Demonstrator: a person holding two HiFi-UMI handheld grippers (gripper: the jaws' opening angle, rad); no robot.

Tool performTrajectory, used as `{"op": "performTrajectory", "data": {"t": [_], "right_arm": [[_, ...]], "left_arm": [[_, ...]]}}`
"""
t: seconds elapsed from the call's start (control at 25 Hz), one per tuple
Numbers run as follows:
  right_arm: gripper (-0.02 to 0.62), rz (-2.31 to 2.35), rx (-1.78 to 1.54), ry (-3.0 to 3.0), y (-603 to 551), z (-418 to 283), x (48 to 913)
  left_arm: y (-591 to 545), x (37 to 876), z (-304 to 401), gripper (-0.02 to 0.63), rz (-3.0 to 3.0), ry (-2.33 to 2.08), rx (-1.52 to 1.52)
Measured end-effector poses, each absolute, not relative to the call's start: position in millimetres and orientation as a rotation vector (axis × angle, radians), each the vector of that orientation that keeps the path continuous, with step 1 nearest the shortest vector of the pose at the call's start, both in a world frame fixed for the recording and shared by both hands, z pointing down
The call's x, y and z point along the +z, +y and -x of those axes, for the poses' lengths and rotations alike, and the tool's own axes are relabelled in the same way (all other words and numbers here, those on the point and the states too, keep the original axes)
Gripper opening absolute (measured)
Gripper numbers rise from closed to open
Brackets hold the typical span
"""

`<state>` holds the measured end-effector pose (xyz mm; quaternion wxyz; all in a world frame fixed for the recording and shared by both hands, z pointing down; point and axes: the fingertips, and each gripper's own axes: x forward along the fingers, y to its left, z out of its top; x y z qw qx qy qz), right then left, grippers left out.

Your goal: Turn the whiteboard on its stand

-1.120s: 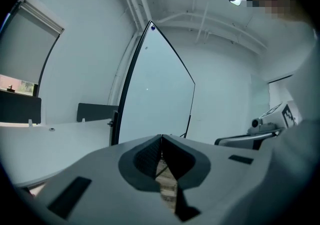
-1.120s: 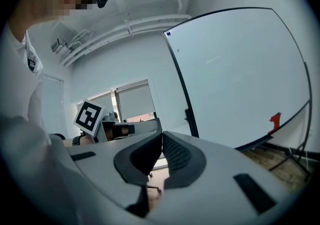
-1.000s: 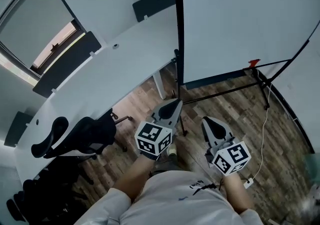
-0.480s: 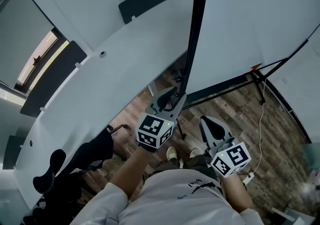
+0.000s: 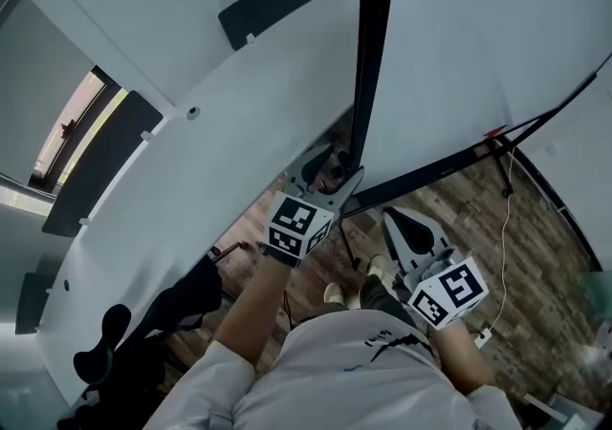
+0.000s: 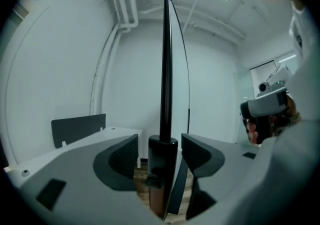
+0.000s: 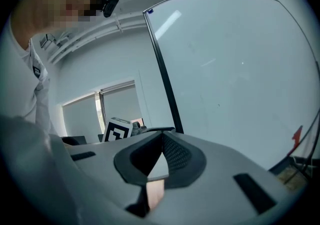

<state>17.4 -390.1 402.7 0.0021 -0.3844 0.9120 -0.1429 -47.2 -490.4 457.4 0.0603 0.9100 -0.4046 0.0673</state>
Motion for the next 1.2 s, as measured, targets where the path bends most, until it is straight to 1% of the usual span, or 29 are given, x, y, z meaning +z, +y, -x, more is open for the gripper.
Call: {"op": "performTrajectory", "data": {"t": [0.32, 0.4, 0.44, 0.48, 1.2], "right_arm": [[0.012, 1.238, -0.472, 2.854, -401, -20, 410], [0.012, 1.251, -0.472, 2.850, -400, -19, 411], [0.012, 1.257, -0.472, 2.848, -399, -18, 411], [0.012, 1.262, -0.473, 2.846, -398, -18, 412], [0.012, 1.401, -0.471, 2.785, -355, -22, 412]], "left_arm": [[-496, 487, 32, 0.252, -2.786, -1.094, 0.325], [-495, 496, 37, 0.227, -2.768, -1.101, 0.354], [-496, 499, 40, 0.202, -2.761, -1.113, 0.356], [-495, 501, 42, 0.198, -2.756, -1.123, 0.353], [-467, 497, 46, 0.195, -2.707, -1.143, 0.404]]}}
